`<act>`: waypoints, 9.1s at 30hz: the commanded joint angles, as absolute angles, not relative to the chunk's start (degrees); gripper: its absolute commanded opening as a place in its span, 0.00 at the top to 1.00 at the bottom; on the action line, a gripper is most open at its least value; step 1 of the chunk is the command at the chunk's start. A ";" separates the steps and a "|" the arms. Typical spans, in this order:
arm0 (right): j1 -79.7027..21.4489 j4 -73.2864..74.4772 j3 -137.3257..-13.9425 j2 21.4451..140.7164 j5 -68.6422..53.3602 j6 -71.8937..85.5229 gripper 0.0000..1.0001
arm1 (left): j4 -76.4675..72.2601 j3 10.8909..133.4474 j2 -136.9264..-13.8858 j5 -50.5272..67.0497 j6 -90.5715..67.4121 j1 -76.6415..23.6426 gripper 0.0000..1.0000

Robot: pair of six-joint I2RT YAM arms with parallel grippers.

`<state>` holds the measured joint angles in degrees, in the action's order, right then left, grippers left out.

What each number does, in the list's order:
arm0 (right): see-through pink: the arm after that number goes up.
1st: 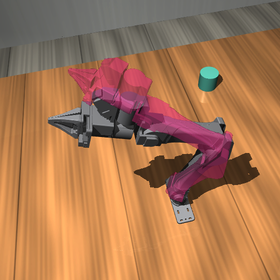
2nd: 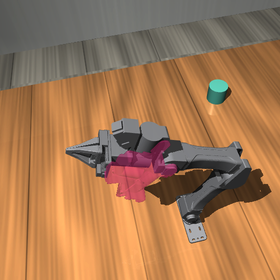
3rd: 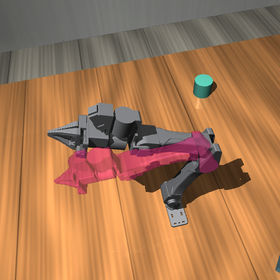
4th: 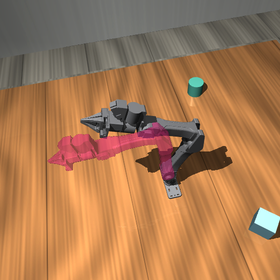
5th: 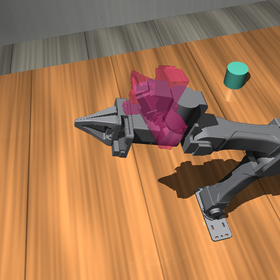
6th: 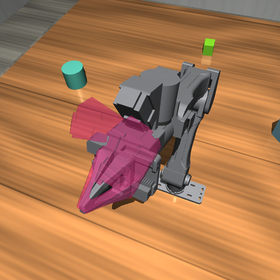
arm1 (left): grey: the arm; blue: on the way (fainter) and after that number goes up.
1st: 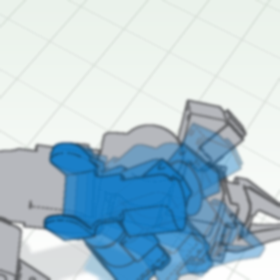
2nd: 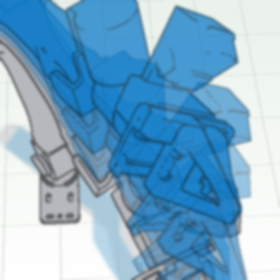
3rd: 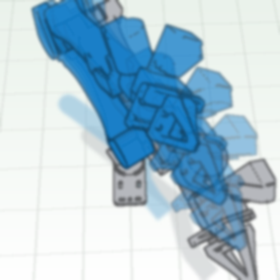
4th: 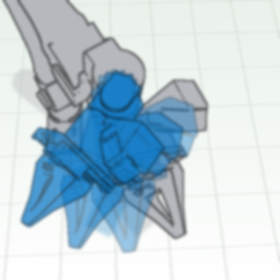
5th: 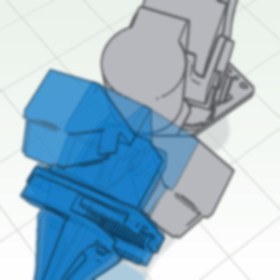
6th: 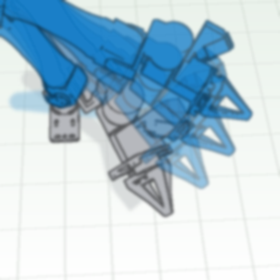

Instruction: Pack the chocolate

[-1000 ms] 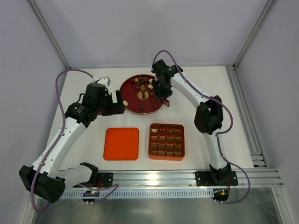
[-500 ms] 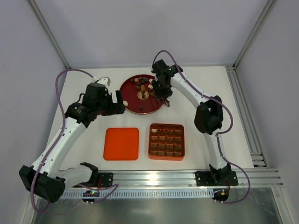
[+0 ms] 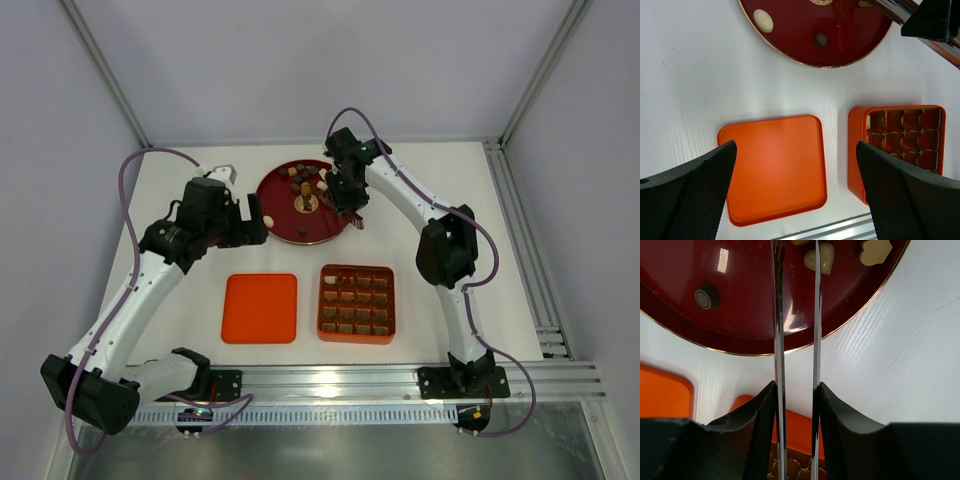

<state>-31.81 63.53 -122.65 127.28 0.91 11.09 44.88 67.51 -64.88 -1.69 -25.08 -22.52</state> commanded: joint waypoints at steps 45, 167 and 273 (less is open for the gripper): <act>-32.26 64.86 -124.36 122.61 -0.44 11.95 0.60 | 44.30 69.17 -63.46 -1.05 -25.14 -22.59 0.00; -40.08 65.74 -70.40 67.76 -0.35 23.82 0.65 | 40.08 63.54 -62.67 -0.18 -26.02 -22.59 0.00; -30.85 66.01 -130.52 121.56 4.57 21.01 0.75 | 42.10 65.74 -62.58 -1.14 -23.55 -22.59 0.00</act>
